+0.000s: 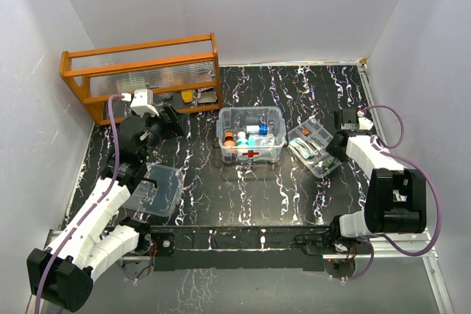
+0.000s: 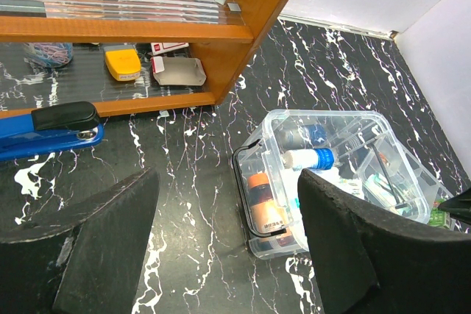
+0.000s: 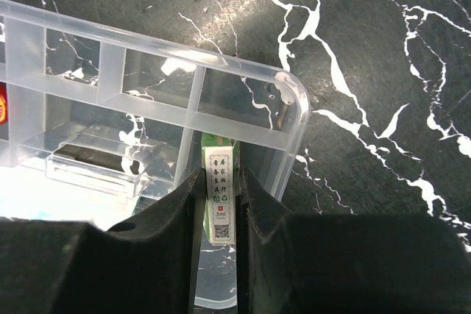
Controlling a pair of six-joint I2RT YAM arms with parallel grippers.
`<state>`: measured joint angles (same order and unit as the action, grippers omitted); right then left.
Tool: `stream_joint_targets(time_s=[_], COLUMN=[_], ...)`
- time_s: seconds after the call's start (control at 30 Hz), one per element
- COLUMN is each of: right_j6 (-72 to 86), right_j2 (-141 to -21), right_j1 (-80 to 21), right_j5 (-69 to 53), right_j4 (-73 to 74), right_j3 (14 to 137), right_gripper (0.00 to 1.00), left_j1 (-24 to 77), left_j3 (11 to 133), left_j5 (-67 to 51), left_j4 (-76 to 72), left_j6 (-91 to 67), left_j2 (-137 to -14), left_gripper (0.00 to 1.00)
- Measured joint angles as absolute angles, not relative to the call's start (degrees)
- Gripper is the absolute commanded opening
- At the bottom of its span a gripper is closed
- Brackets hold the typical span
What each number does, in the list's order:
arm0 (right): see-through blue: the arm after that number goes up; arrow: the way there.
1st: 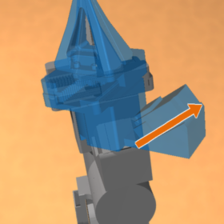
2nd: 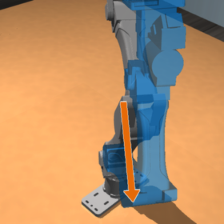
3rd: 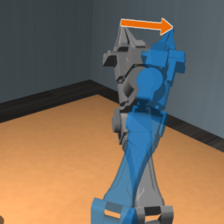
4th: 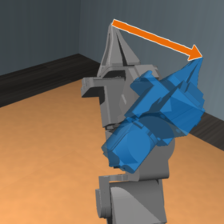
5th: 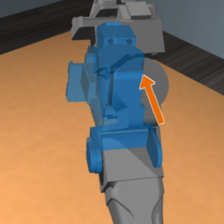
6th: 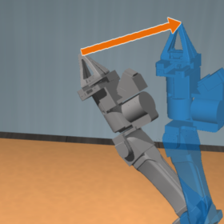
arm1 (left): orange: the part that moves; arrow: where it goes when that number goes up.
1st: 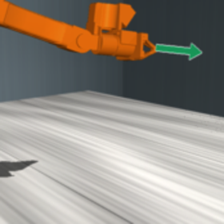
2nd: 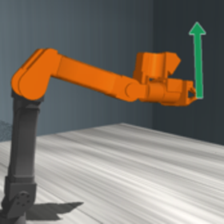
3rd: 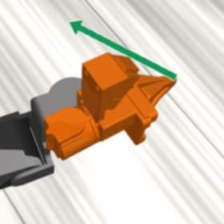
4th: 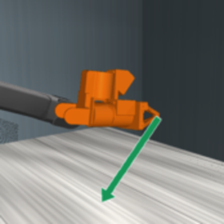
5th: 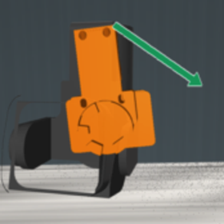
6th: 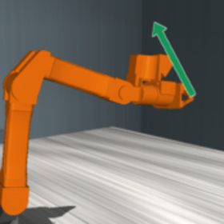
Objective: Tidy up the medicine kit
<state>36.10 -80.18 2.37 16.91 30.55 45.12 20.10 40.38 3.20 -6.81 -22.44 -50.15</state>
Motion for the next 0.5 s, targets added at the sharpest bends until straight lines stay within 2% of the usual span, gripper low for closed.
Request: stream_joint_targets(time_s=[0.5], right_j6=[43.3], right_j2=[-69.6], right_j1=[3.6], right_j5=[7.3], right_j4=[26.4], right_j3=[35.8], right_gripper=[0.17], left_j1=[20.1], left_j3=[40.4], left_j5=[3.2], left_j4=[-6.8], left_j6=[-22.4], left_j2=[-50.2], left_gripper=[0.75])
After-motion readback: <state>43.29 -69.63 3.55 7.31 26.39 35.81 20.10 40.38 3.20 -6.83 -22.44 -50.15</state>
